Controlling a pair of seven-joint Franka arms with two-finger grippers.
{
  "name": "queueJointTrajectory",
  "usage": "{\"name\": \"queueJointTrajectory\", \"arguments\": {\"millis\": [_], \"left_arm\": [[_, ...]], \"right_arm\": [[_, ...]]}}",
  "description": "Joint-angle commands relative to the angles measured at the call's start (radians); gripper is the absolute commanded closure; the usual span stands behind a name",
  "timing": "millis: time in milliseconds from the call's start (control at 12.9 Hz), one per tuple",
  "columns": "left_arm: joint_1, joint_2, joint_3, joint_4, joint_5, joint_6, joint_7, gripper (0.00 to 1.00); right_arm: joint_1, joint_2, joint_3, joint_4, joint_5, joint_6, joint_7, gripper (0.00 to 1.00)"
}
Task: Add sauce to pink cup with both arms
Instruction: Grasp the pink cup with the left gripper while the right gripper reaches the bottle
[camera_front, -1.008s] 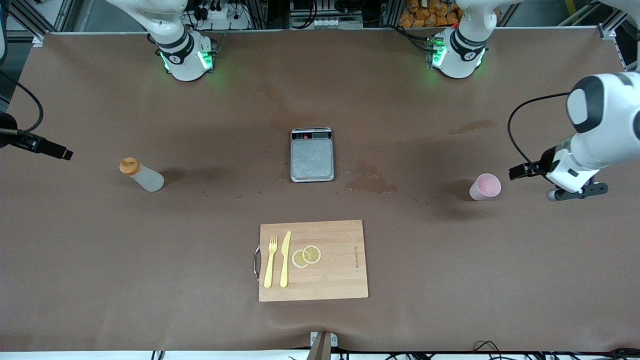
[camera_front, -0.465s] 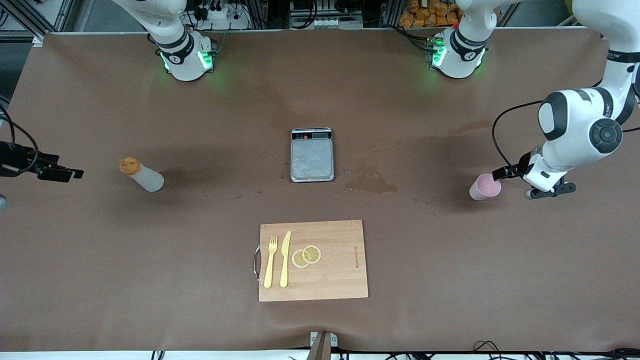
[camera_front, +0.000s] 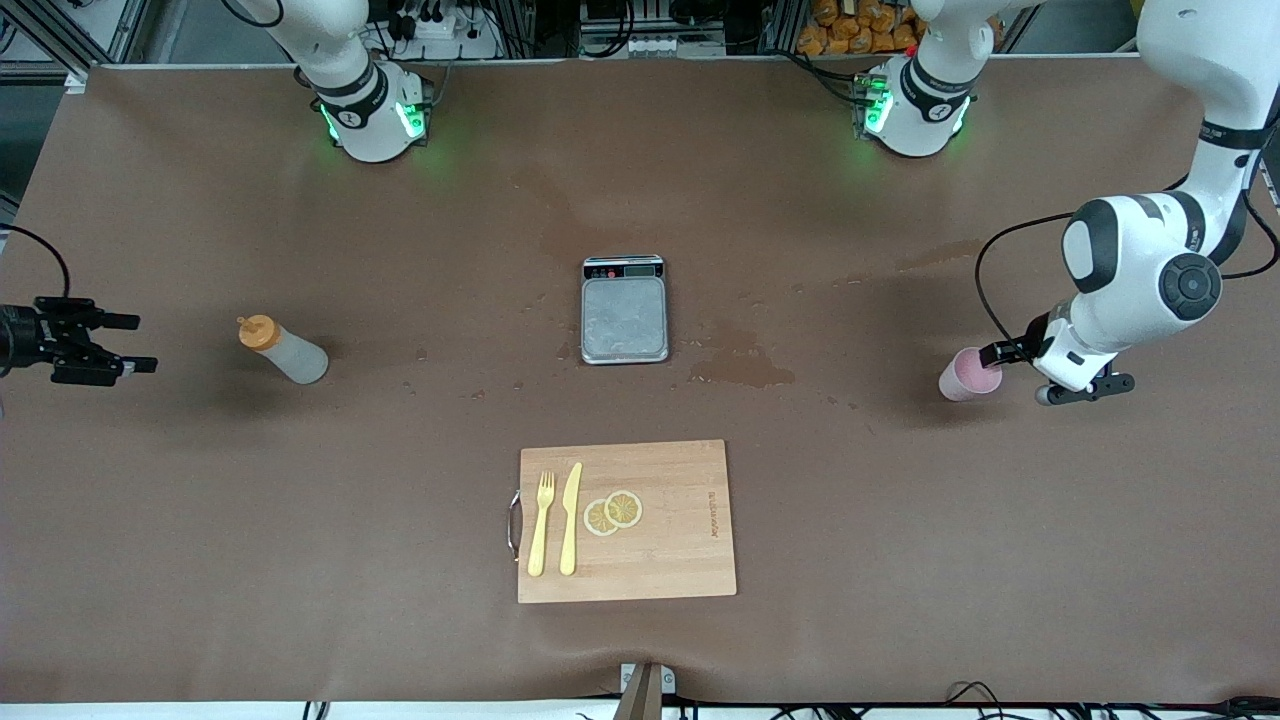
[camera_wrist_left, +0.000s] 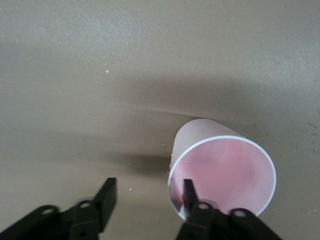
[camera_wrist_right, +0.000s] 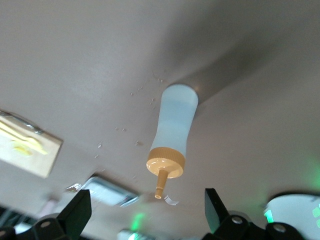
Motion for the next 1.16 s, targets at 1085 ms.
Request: {"name": "queueJointTrajectory", "arguments": {"millis": [1085], "left_arm": [[-0.018, -0.059, -0.177, 0.176, 0.008, -0.206, -0.064, 1.00]], "right_arm": [[-0.093, 0.349, 0.021, 0.023, 0.176, -0.044, 0.195, 0.00]]}}
